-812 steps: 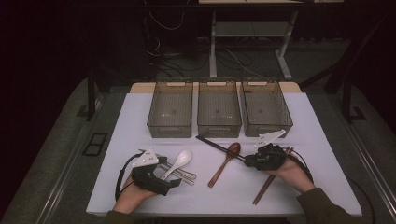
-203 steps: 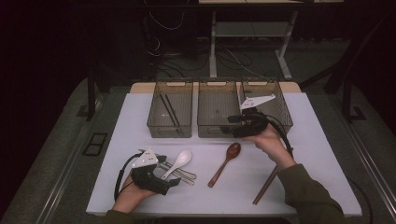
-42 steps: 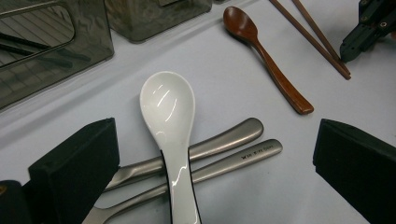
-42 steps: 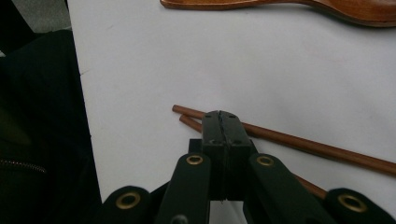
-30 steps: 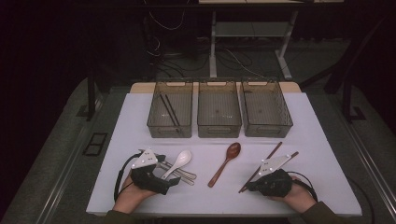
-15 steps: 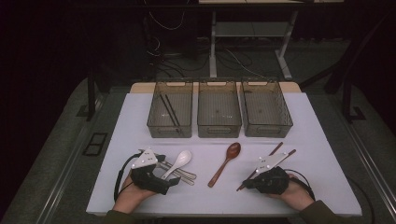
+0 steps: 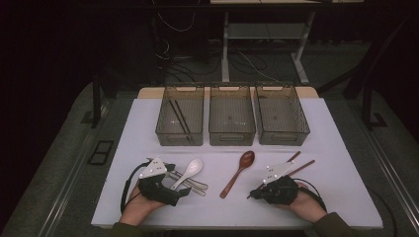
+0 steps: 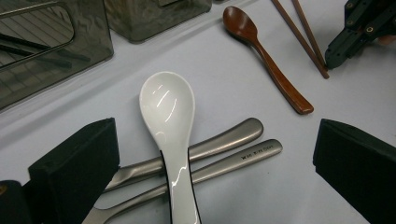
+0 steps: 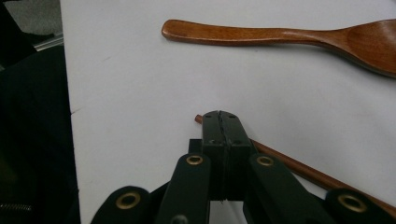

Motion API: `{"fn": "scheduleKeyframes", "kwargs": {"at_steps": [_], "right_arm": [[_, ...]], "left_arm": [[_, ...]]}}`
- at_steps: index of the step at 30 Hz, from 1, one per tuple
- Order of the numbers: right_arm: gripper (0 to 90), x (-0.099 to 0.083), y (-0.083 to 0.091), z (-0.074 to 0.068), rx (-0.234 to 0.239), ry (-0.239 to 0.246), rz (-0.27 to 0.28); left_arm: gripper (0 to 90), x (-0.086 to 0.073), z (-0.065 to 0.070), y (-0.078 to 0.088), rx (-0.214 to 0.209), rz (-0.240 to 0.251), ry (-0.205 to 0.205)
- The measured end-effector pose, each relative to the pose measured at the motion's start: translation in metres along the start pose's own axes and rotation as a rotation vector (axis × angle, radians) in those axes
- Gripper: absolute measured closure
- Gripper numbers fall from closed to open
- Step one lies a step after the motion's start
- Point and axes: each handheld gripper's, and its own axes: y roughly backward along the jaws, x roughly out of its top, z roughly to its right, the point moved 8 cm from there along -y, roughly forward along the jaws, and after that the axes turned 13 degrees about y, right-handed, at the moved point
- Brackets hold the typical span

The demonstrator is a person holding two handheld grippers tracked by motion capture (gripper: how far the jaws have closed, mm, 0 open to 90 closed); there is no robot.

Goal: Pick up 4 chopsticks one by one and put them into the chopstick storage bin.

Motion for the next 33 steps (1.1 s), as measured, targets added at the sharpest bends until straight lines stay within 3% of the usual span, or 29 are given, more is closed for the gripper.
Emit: {"fn": "scheduleKeyframes", "kwargs": {"at_steps": [25,33], "right_arm": [[89.6,0.013,-0.014,0.029,-0.040,-0.025,0.014],[89.6,0.011,0.003,0.038,-0.074,-0.041,0.030]], "left_arm": [[0.0,0.000,0.000,0.000,-0.002,0.000,-0.001],[0.0,0.000,0.000,0.000,-0.004,0.000,-0.002]]}}
